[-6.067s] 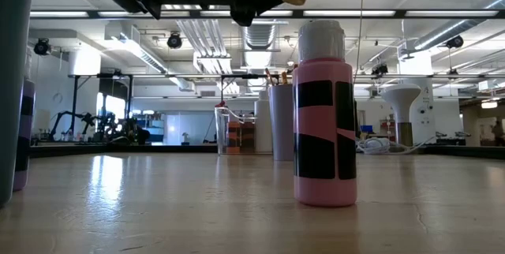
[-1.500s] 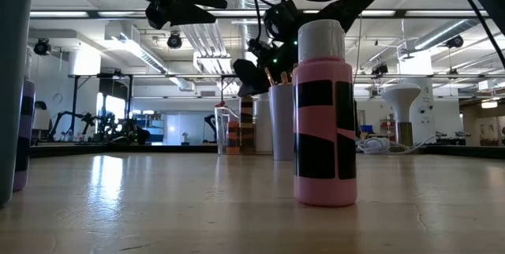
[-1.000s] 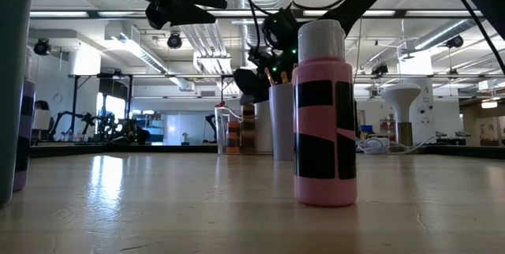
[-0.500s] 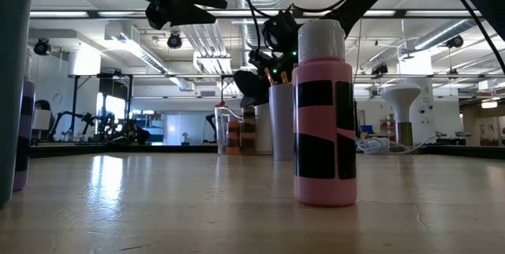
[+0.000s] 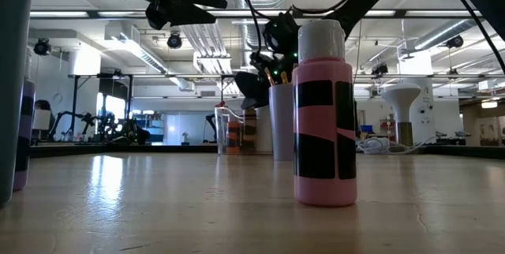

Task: Pick & Place Paint Supplies
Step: Put the yellow black paint bottle into the transparent bin

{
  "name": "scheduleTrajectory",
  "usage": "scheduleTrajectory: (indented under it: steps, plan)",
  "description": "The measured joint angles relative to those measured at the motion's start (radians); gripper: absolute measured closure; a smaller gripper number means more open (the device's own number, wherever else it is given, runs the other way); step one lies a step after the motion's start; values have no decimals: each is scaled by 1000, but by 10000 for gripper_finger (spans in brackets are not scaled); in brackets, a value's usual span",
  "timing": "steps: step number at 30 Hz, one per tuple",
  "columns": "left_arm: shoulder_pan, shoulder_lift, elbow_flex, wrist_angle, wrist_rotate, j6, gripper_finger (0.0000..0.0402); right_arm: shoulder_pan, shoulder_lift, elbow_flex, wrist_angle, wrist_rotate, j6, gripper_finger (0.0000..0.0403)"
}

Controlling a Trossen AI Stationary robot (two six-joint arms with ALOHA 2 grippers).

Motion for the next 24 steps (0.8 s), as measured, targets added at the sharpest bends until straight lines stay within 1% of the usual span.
scheduleTrajectory:
  steps: [15,20,24]
  plan:
    - [0,0,0,2,7,-2,115,0,0,-15,16,-2,4,290]
    - [0,0,0,2,7,-7,115,-4,0,-15,16,-12,9,290]
    - [0,0,0,3,7,-10,115,-6,0,-15,16,-43,25,290]
